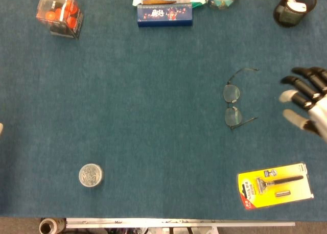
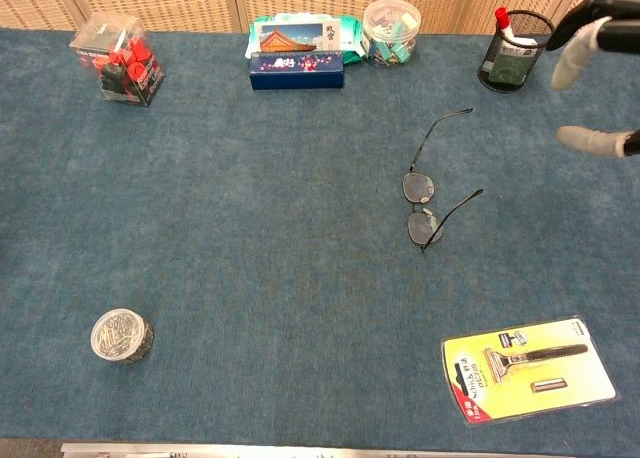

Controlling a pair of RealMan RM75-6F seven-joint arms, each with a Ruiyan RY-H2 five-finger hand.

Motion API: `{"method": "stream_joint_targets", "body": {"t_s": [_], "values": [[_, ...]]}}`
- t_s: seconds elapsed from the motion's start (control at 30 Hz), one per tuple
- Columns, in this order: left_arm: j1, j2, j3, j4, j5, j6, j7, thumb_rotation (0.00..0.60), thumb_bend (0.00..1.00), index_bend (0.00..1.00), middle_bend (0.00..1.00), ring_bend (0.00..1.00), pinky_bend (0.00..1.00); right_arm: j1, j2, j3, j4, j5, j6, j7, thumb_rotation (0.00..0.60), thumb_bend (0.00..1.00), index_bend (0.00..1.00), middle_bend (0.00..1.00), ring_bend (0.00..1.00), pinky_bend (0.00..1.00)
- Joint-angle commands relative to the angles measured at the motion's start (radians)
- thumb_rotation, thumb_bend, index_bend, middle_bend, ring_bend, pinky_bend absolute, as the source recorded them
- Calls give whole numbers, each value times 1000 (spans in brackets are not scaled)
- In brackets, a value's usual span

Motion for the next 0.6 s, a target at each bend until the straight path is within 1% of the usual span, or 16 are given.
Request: {"method": "stream_joint_targets", "body": {"t_s": [0.03, 0.13, 0.3, 0.43, 0.5, 0.6], "values": [[2, 1, -1, -1, -2, 2, 0, 600, 206, 544, 470, 518, 618, 29, -17, -15, 18, -29, -32, -13, 600, 98, 515, 407, 290, 382], [5, 3, -1, -2, -4, 5, -1, 600, 206, 544, 470, 518, 618, 56, -36, -31, 37, -59, -54, -8, 600, 94, 492, 393, 290, 395], [9, 5, -3, -1, -5, 10, -8, 600, 206, 544, 470, 518, 618, 91, -71, -51, 79, -81, -72, 16, 600, 59, 387, 373, 290, 415], [11, 6, -2, -2, -4, 13, -11, 600, 206, 544, 470, 518, 618, 113, -90, -61, 100, -91, -86, 17, 600, 47, 368, 345, 290, 416], [12, 6, -3, -1, -5, 13, -9, 600, 206, 544, 470, 518, 618, 124, -97, -65, 108, -92, -94, 15, 600, 43, 350, 312, 290, 424], [13, 6, -4, -2, -7, 13, -8, 600, 206, 544, 470, 518, 618, 138, -108, -67, 120, -91, -102, 13, 600, 43, 343, 303, 293, 435]]}}
